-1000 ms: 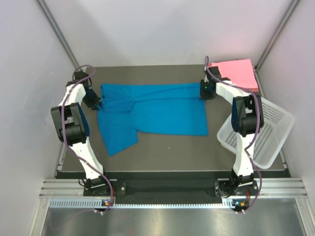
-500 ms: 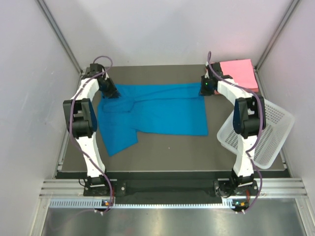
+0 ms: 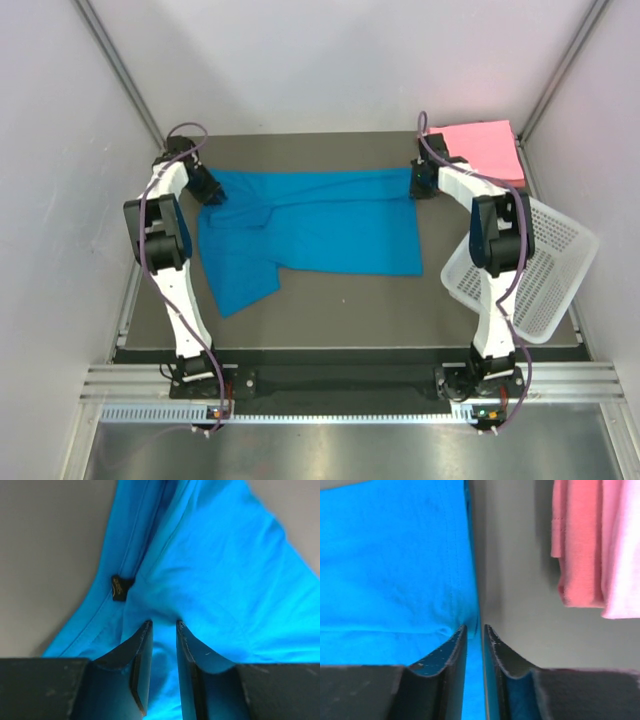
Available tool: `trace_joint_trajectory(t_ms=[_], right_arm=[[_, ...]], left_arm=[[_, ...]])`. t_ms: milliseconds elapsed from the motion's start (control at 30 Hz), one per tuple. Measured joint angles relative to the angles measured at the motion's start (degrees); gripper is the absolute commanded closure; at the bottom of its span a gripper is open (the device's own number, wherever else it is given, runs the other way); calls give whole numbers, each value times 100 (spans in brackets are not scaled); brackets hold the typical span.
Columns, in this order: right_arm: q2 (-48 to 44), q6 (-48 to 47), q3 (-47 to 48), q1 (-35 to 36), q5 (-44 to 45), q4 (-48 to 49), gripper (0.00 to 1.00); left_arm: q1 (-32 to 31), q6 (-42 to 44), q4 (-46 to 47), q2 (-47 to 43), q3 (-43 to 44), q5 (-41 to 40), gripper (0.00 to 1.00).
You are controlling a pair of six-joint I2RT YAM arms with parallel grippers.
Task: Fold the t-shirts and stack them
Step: Fold the tshirt
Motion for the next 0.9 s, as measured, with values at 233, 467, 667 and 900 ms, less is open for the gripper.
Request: trace_joint_trajectory(t_ms=[233, 467, 667, 900], right_arm=[[0, 101, 15, 0, -131, 177, 73], [15, 542, 247, -2, -595, 750, 73], [514, 977, 654, -42, -651, 1154, 77], [1207, 1333, 1338, -186, -295, 968, 79]], left_arm=[[57, -116, 431, 87, 393, 811, 69], [24, -485, 1576, 400, 461, 1851, 71], [92, -935, 2120, 1169, 726, 2186, 72], [229, -1182, 2529, 1506, 1217, 1759, 72]])
